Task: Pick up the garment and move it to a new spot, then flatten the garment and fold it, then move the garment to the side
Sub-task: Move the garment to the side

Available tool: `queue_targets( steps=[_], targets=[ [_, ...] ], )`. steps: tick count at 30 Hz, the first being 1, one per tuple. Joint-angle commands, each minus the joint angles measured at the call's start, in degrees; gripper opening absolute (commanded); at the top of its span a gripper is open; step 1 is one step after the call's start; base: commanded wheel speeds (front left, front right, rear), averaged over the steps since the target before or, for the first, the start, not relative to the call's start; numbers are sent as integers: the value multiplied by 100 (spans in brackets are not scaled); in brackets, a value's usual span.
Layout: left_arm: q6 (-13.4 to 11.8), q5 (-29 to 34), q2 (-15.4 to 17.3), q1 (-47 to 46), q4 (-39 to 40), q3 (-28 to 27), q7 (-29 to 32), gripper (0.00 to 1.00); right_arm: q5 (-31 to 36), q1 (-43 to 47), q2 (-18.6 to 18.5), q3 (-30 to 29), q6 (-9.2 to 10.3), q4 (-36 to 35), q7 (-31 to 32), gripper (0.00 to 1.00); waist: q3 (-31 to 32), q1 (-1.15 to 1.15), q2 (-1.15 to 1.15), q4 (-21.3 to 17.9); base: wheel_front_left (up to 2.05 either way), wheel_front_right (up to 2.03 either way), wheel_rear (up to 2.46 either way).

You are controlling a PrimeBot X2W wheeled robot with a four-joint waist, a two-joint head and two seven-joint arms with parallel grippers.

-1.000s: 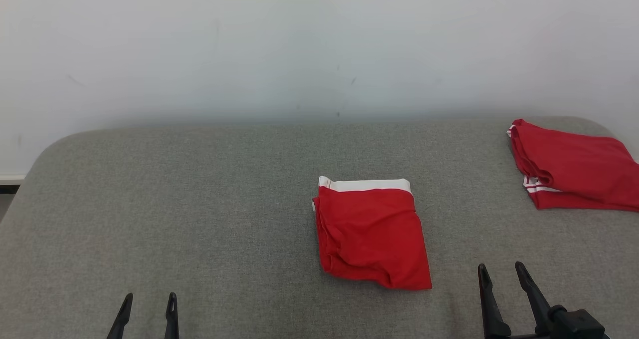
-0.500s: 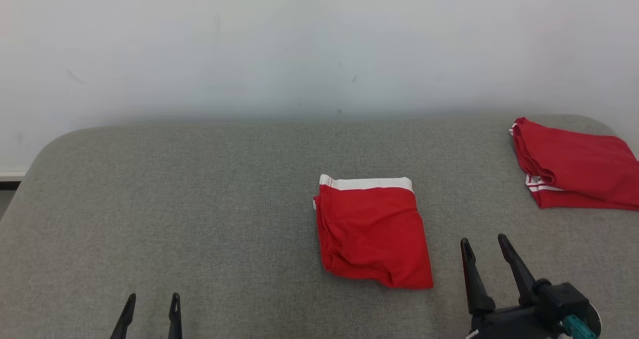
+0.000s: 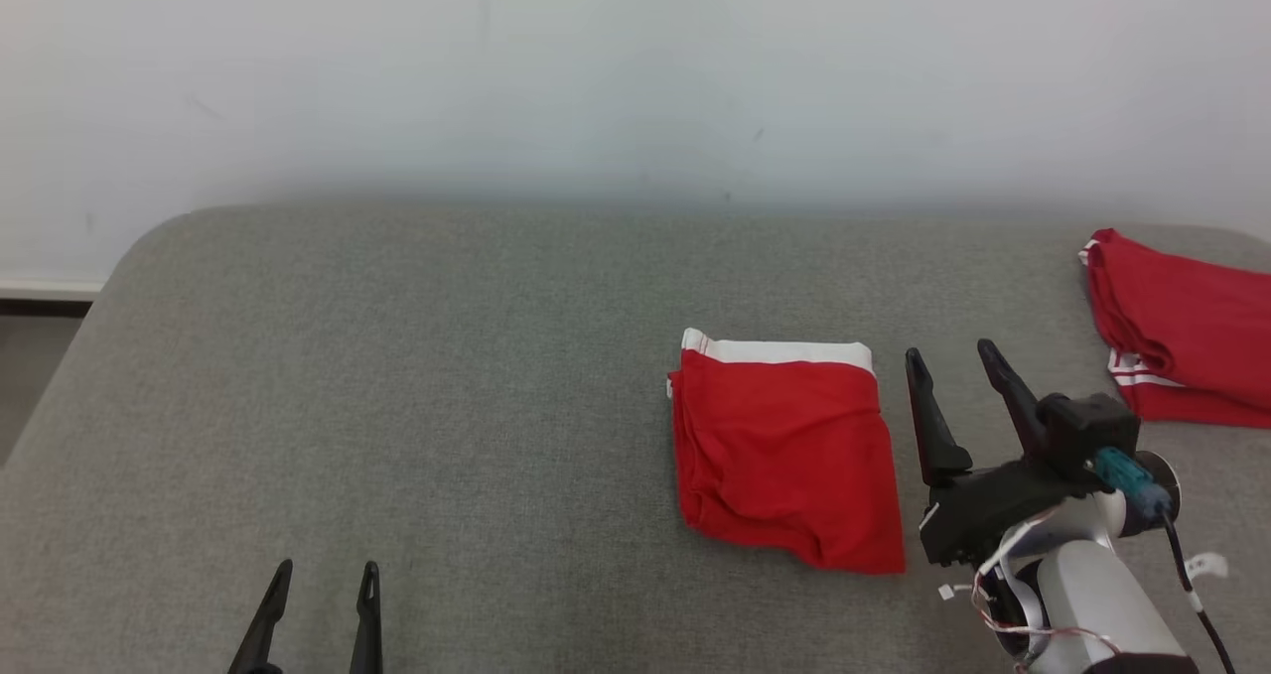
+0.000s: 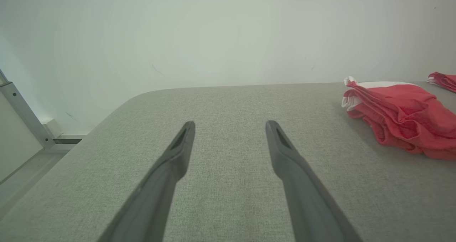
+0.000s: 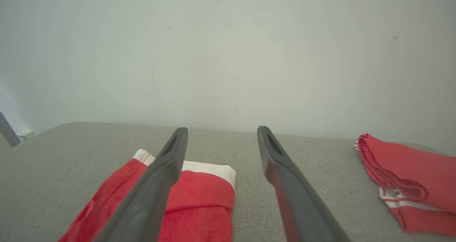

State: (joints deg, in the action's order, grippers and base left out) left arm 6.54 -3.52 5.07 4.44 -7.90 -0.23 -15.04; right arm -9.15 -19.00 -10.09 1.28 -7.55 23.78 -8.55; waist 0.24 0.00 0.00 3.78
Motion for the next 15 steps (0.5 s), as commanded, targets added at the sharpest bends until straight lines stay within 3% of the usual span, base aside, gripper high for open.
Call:
queue_targets(
  steps=[1,15],
  targets=[
    [-5,-12,23,-87,-23,15,-17,100,-18,-110,-25,0,17,137,19,100,-103,0,0,101,0,0,0],
    [34,-149,-21,-454,-72,136,-17,100,-201,-1075,-40,-11,17,2556,121,100,-503,0,0,391,0,0,0]
  ],
)
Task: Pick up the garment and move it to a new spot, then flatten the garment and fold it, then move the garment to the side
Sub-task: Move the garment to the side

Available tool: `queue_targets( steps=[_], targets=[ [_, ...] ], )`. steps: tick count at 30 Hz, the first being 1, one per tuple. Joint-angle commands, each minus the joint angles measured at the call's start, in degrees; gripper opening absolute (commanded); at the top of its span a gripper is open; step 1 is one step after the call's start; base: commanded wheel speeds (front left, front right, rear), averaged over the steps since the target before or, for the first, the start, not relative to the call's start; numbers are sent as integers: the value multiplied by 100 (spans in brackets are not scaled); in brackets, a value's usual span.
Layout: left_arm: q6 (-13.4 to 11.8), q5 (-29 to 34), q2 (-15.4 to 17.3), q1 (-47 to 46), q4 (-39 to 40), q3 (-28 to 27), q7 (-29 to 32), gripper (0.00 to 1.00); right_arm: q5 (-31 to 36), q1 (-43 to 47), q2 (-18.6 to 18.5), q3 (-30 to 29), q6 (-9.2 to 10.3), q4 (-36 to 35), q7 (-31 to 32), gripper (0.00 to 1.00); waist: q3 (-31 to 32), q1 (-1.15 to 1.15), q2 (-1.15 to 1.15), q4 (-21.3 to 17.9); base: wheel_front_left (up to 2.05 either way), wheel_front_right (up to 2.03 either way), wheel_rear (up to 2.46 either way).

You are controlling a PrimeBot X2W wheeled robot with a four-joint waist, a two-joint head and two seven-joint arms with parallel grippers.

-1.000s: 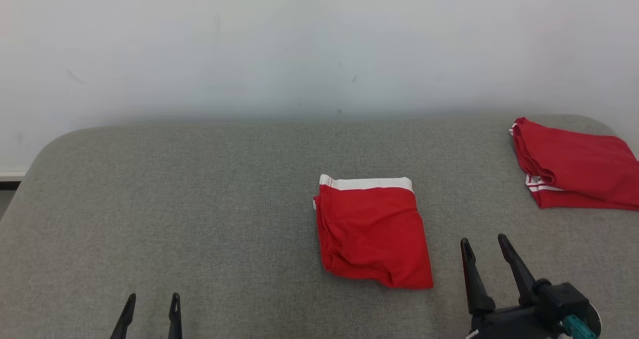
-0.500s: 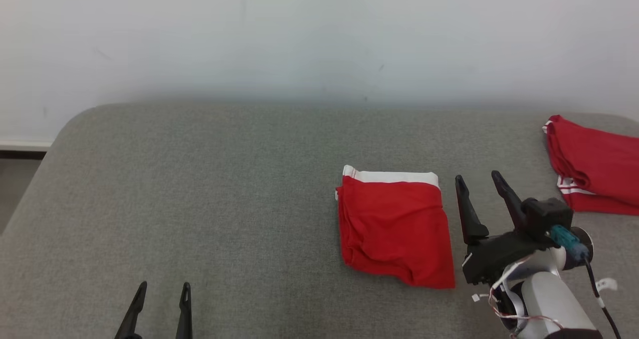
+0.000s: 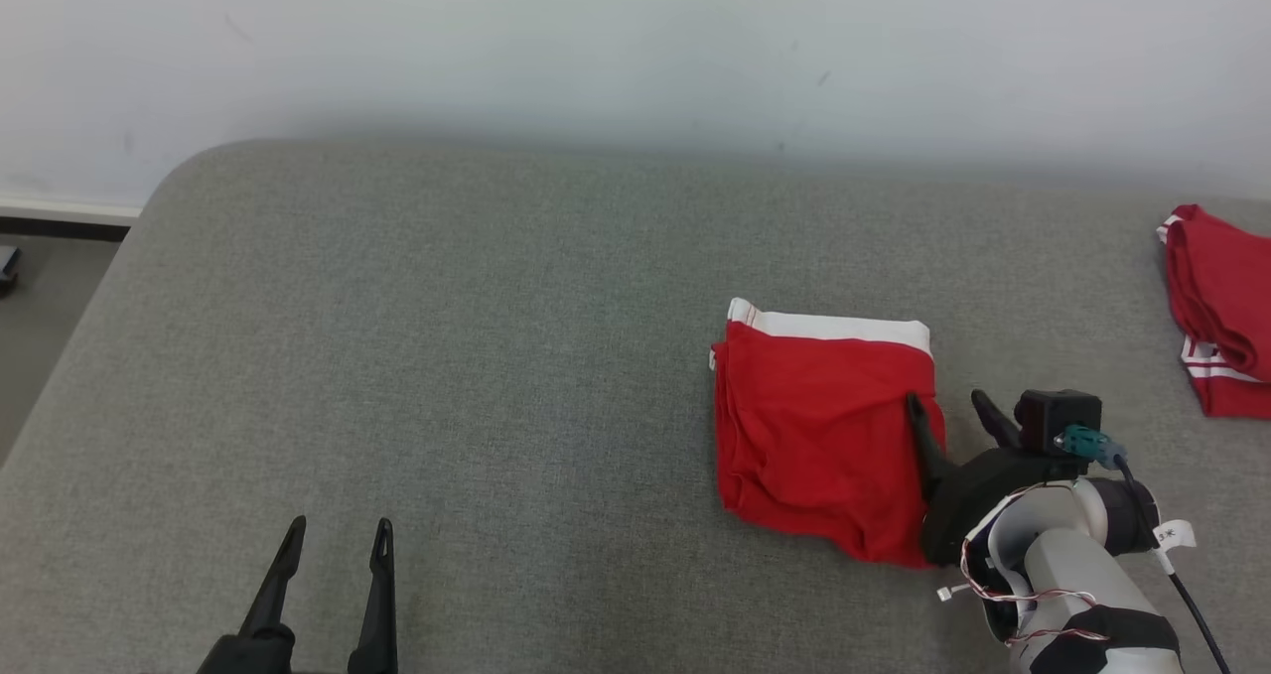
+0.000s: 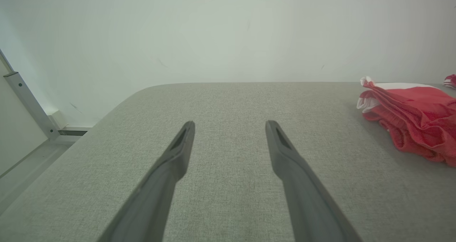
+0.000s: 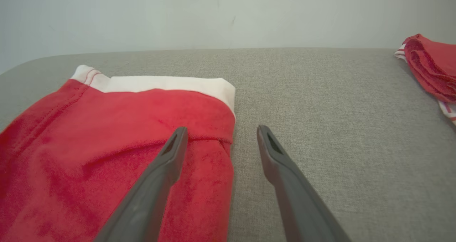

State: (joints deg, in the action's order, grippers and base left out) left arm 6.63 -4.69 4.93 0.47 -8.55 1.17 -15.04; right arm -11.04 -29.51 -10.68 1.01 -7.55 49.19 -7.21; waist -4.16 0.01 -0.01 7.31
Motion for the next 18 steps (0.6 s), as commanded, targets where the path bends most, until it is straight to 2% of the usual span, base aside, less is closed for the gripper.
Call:
queue_targets(
  steps=[1,9,10,11,12,18],
  targets=[
    [24,-27,-9,-73,-18,-1,-17,100,-16,-68,6,41,17,165,-6,100,-83,-1,1,48,0,0,0],
    [19,-17,2,-192,-46,-15,-17,100,-213,-316,173,237,16,1111,-51,100,-199,-1,1,106,0,0,0],
    [14,-19,2,-193,-46,-27,-17,100,-248,-303,204,283,16,1205,-48,83,-205,-1,1,107,0,0,0],
    [5,-23,1,-189,-43,-39,-17,100,-296,-304,234,322,17,1286,-39,48,-217,-1,1,102,0,0,0],
    [-2,-26,-2,-192,-36,-45,-17,100,-365,-323,253,344,17,1337,-68,0,-230,-1,1,97,0,0,0],
    [-56,-45,-19,-196,16,-119,-17,100,-509,-624,47,553,19,1481,-271,0,-321,-1,1,6,0,0,0]
  ],
)
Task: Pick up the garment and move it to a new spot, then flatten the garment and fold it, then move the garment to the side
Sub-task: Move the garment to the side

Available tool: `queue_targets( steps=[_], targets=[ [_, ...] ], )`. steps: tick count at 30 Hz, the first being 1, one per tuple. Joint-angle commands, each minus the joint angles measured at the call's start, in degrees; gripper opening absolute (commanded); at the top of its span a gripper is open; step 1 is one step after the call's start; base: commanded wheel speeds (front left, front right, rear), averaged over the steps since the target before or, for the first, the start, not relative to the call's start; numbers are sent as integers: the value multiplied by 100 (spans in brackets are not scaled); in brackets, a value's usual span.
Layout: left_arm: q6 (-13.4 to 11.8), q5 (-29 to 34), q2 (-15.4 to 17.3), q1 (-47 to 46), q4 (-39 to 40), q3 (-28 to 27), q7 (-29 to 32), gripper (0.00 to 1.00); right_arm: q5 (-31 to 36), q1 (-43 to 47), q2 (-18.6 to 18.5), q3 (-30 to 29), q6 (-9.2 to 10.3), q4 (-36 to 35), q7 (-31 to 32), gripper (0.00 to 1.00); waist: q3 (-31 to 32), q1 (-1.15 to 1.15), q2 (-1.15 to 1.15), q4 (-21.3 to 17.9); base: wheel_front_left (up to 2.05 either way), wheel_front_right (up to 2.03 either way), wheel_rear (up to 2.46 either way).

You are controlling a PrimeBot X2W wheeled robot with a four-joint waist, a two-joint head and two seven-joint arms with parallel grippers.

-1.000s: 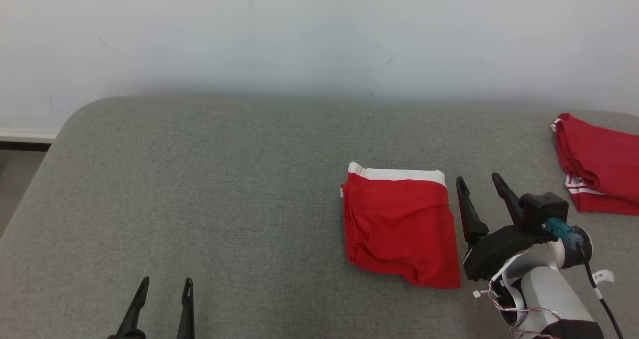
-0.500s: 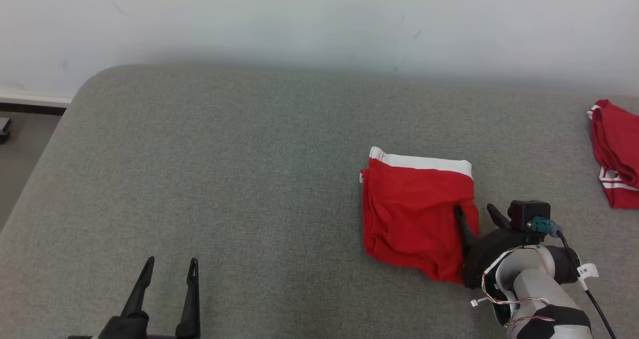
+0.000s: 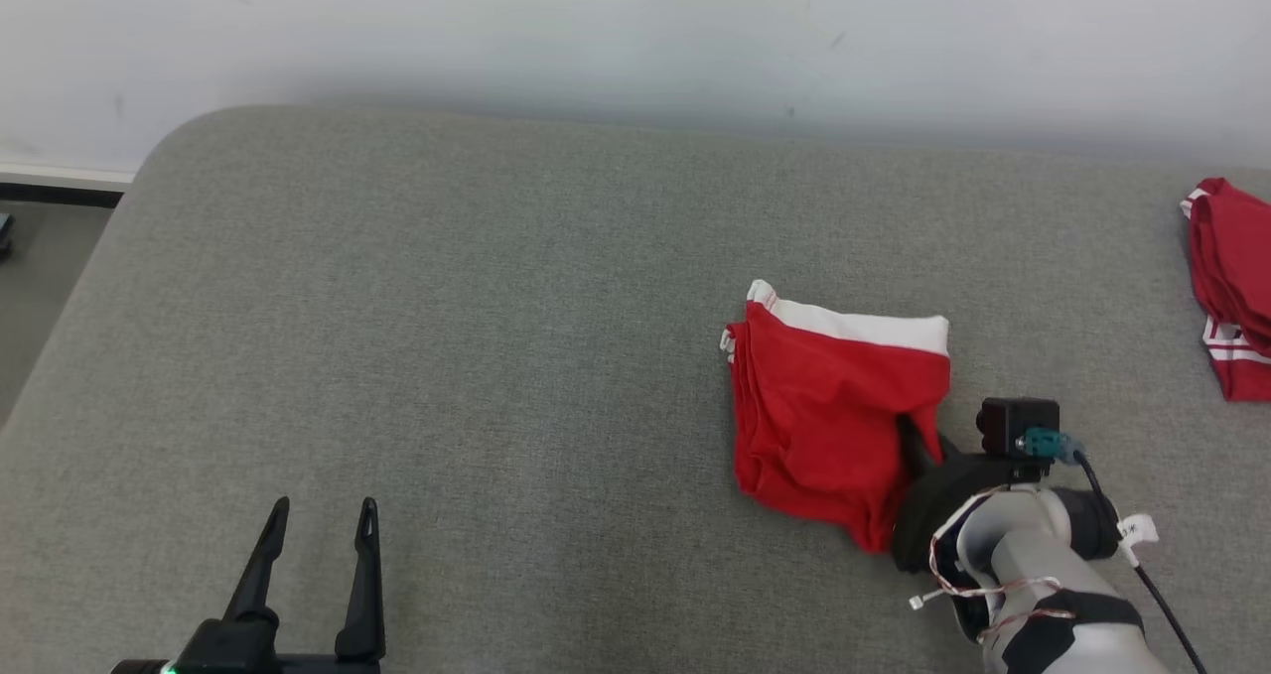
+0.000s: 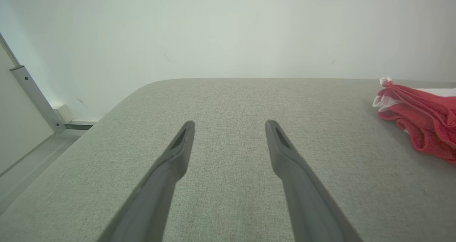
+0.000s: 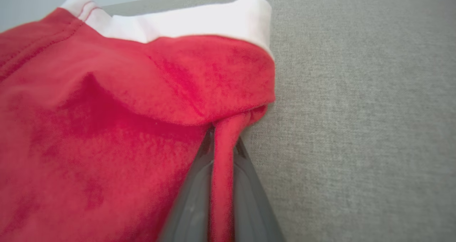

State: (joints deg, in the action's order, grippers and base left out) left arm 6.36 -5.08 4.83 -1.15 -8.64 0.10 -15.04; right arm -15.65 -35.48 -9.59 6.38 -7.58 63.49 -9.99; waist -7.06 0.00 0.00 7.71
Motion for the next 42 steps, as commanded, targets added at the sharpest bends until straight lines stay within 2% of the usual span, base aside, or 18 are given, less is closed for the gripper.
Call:
queue_targets(
  steps=[1,5,13,19,25,34,42],
  targets=[
    [-24,-11,-11,-38,31,-22,-17,100,-48,-105,-105,70,21,51,-28,0,-50,0,0,-53,0,0,0],
    [-15,-20,-14,-66,67,-42,-17,100,-116,-299,-193,280,20,45,27,0,-137,0,0,-117,0,0,0],
    [14,-27,15,-257,125,16,-17,100,-389,-892,-789,1130,20,-276,391,0,-523,0,0,-284,0,0,0],
    [57,-65,72,-467,257,30,-17,100,-734,-1429,-1542,1802,20,-833,853,0,-1023,0,0,-516,0,0,0],
    [59,-102,152,-652,405,-2,-17,100,-1126,-1942,-2340,2380,20,-1500,1353,0,-1549,0,0,-946,0,0,0],
    [99,-78,374,-944,737,48,-17,100,-1430,-2681,-3431,2712,20,-2352,1804,0,-2240,0,0,-1598,0,0,0],
    [102,-10,594,-1150,1162,293,-16,100,-1285,-3163,-4091,2610,20,-2499,1928,0,-2809,0,0,-1860,0,0,0]
  ],
)
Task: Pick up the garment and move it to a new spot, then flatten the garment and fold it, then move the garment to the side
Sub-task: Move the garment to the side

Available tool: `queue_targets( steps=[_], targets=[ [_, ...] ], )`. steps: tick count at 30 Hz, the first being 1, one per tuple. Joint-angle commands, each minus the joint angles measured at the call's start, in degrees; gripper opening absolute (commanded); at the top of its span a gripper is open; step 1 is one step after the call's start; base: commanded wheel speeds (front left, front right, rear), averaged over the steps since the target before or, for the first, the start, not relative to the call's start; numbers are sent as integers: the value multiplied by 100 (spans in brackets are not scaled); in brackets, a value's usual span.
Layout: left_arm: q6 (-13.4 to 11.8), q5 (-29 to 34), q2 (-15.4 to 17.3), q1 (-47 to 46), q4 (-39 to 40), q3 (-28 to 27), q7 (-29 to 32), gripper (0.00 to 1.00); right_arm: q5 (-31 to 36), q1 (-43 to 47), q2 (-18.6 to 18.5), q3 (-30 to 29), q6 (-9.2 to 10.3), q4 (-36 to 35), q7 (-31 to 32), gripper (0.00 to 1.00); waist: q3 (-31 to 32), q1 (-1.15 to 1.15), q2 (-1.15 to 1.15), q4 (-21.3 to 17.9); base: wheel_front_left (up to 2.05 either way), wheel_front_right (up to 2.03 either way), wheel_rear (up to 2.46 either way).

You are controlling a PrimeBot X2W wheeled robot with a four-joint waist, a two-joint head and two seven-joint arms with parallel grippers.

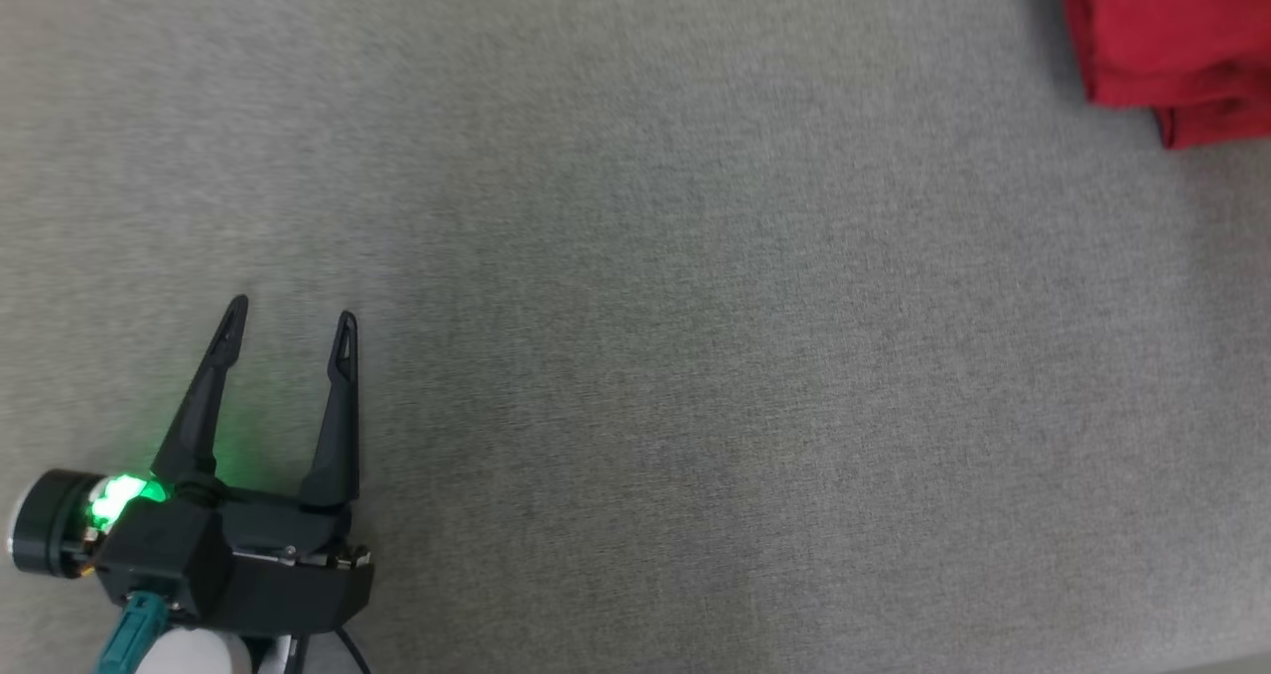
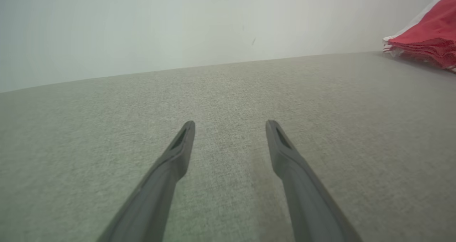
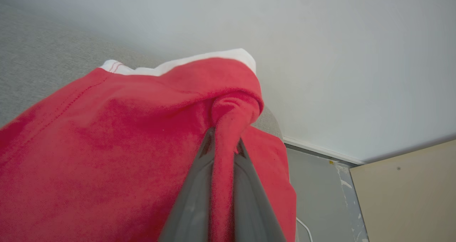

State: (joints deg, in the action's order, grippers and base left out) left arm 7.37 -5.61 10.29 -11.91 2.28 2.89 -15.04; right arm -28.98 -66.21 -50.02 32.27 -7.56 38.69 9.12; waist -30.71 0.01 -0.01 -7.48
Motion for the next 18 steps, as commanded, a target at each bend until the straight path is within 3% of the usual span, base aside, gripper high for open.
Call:
queue_targets(
  steps=[1,8,18],
  targets=[
    [1,57,81,-84,136,39,-17,100,111,-142,-141,55,19,-53,12,0,-497,-1,1,-363,0,0,0],
    [6,104,211,-172,539,197,-16,100,524,-500,-581,180,19,-57,-82,0,-785,-1,1,-464,0,0,0],
    [-8,96,270,-286,690,287,0,100,1255,-991,-792,342,19,-35,-176,0,-1022,-1,1,-424,0,0,0]
  ],
)
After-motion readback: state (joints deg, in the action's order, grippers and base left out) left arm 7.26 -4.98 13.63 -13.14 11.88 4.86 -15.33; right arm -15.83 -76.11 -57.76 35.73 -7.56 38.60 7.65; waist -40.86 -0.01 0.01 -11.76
